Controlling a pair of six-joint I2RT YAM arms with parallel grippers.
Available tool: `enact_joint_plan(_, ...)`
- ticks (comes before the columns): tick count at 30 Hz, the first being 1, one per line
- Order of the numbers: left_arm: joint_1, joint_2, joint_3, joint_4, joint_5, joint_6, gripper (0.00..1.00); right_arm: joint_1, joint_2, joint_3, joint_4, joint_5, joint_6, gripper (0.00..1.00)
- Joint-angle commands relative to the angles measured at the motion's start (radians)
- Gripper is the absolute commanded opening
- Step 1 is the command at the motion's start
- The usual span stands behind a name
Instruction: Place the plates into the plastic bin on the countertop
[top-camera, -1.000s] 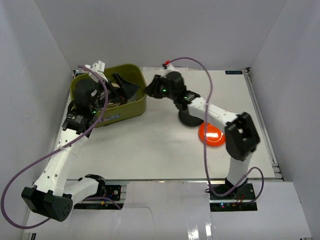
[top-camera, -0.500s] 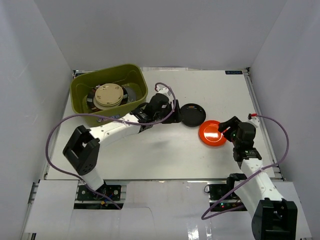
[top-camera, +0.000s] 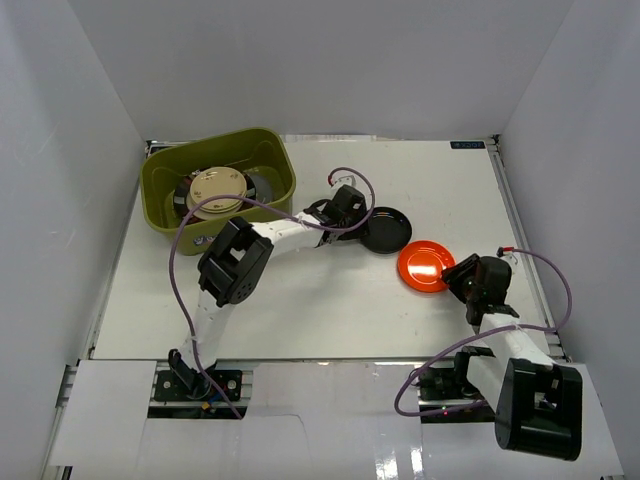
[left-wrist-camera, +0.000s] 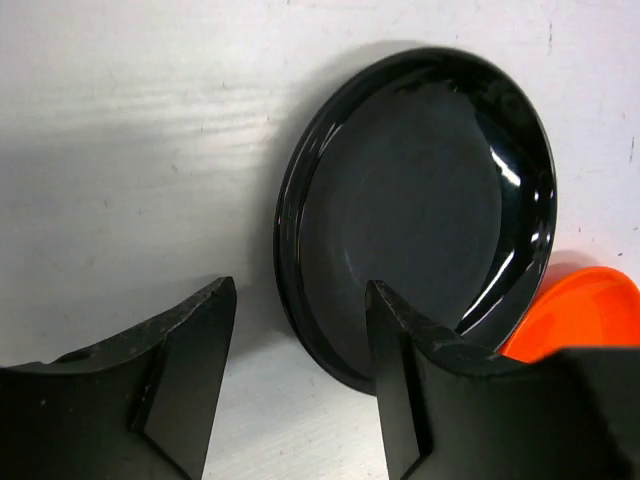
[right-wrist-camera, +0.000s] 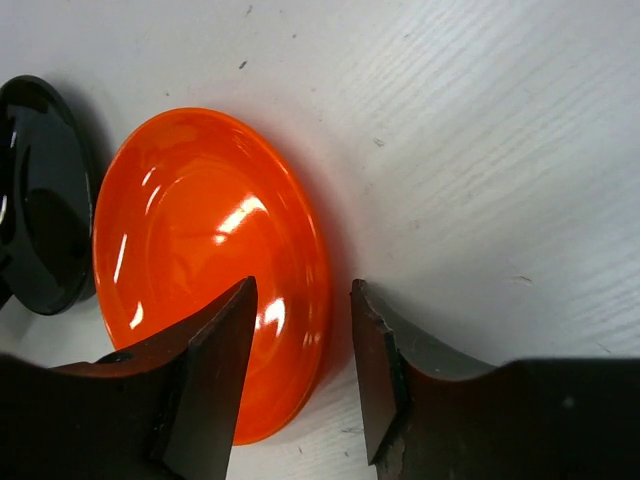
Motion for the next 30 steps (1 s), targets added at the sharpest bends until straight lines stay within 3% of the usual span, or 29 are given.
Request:
enact_joint_plan(1, 0.026, 0.014, 0.062, 0.001, -0.004, -0.018, 0.64, -0.002, 0.058, -0.026, 0.091, -0.087, 0.028, 0.49)
enact_joint_plan(5, 0.039, 0.054, 0.06, 0.018, 0.006, -0.019, 0.41, -0.003, 0.119, -0.049, 0.157, -0.134, 0.06, 0.35)
enact_joint_plan(6, 0.043, 0.055, 0.056, 0.027, 0.012, -0.021, 0.27, -0.003, 0.142, -0.052, 0.167, -0.139, 0.065, 0.32)
enact_joint_plan(10, 0.048, 0.035, 0.031, 0.046, 0.012, -0.015, 0.01, -0.003, 0.156, -0.054, 0.185, -0.144, 0.079, 0.15)
enact_joint_plan(12, 0.049, 0.0, 0.017, 0.053, 0.012, -0.006, 0.0, -0.003, 0.124, -0.053, 0.184, -0.139, 0.087, 0.08)
enact_joint_plan(18, 0.049, -0.181, -0.02, 0.11, 0.076, 0.03, 0.0, -0.003, -0.014, -0.013, 0.133, -0.153, 0.108, 0.08)
enact_joint_plan(22, 0.059, -0.396, 0.005, 0.084, 0.058, 0.092, 0.0, -0.003, -0.025, 0.055, 0.11, -0.222, 0.116, 0.08)
enact_joint_plan(26, 0.19, -0.558, -0.029, 0.017, 0.085, 0.123, 0.0, 0.007, -0.028, 0.11, 0.124, -0.314, 0.098, 0.08)
enact_joint_plan(30, 0.515, -0.734, -0.199, -0.028, 0.208, 0.051, 0.0, 0.096, -0.022, 0.213, 0.087, -0.306, 0.059, 0.08)
